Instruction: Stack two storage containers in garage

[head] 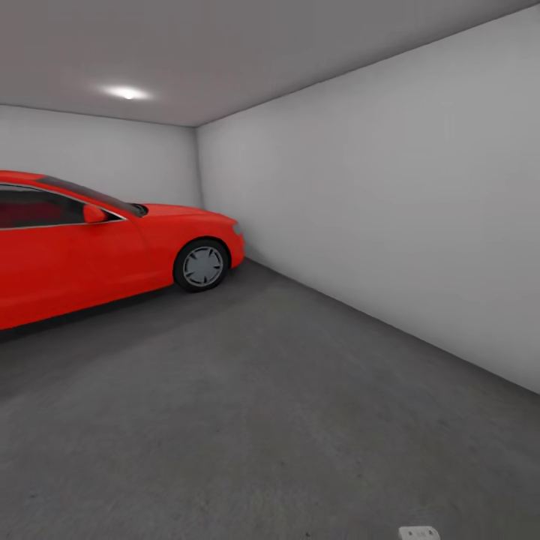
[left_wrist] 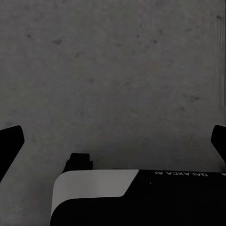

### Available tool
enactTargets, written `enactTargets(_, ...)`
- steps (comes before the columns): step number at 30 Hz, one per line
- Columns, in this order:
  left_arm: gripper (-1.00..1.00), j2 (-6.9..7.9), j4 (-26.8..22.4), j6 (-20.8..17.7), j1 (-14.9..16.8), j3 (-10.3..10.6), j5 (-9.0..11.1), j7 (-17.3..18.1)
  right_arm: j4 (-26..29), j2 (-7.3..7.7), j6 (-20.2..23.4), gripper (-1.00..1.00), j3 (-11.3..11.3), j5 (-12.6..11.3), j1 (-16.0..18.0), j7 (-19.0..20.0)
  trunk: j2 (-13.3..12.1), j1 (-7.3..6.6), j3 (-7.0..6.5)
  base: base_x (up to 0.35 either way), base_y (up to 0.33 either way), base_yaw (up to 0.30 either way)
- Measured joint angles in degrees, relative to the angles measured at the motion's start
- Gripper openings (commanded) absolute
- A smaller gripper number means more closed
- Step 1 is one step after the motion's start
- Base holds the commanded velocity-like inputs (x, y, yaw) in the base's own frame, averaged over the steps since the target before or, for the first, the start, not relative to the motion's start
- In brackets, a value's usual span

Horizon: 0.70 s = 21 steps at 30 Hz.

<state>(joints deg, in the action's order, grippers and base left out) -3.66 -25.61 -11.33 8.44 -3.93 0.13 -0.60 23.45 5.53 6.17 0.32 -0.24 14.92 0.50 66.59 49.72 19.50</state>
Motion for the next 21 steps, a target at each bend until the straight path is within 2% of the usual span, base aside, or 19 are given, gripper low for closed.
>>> enactTargets(21,1.0,0.16,0.01,0.09,0.0,-0.05,-0.06,-0.17,0.0,0.0,0.0,1.0,0.0,-0.07,0.0,0.0,0.0,0.01,0.0,-0.013,0.0,-0.275)
